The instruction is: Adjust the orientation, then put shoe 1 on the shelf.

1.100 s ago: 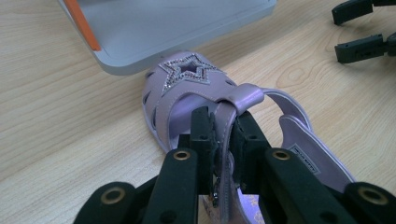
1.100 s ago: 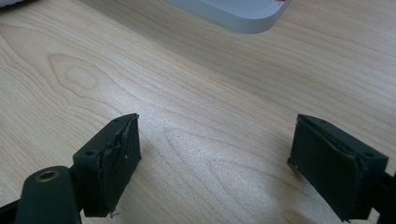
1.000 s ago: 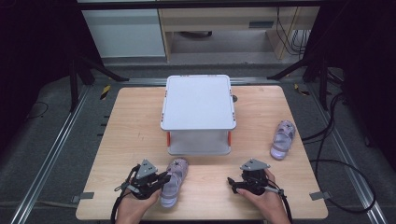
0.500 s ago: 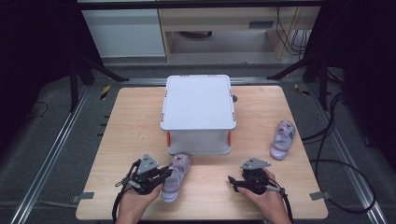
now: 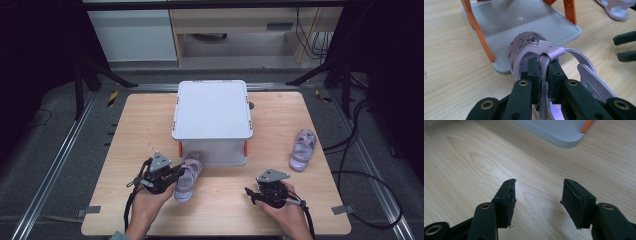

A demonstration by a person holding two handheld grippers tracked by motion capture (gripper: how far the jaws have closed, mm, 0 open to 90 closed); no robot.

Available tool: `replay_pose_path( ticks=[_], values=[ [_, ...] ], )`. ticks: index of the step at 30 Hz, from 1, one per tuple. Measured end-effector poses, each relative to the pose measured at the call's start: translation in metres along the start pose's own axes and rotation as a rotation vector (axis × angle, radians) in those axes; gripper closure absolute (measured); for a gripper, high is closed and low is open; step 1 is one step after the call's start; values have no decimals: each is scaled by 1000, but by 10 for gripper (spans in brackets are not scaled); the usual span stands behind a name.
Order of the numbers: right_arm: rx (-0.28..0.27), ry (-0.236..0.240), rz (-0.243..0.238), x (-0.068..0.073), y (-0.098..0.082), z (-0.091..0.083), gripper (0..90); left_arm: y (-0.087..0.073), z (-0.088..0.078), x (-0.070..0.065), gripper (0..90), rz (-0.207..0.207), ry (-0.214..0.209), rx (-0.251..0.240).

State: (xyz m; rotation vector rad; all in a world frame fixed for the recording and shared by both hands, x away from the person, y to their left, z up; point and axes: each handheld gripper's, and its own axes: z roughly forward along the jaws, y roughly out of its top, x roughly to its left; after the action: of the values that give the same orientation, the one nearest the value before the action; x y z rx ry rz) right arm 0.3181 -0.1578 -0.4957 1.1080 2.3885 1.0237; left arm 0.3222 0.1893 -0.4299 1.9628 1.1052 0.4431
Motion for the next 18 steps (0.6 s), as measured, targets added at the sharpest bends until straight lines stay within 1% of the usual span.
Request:
replay_pose_path(
  ticks=[2,5,9,12,15,18],
  values=[
    [-2,0,-2,0,1,-1,465,2,1,1,819,-2,6,-2],
    [-24,9,0,0,11,-10,506,8,6,2,820,1,16,-3],
    [-60,7,5,-2,24,-22,564,15,11,0,821,-5,19,-24],
    [-83,9,9,-5,35,-31,619,18,16,0,821,-5,23,-27],
    [-93,16,10,-8,44,-39,682,20,21,0,822,-9,27,-27],
    [-109,31,8,-9,55,-47,759,20,26,0,823,-4,44,-31]
  ],
)
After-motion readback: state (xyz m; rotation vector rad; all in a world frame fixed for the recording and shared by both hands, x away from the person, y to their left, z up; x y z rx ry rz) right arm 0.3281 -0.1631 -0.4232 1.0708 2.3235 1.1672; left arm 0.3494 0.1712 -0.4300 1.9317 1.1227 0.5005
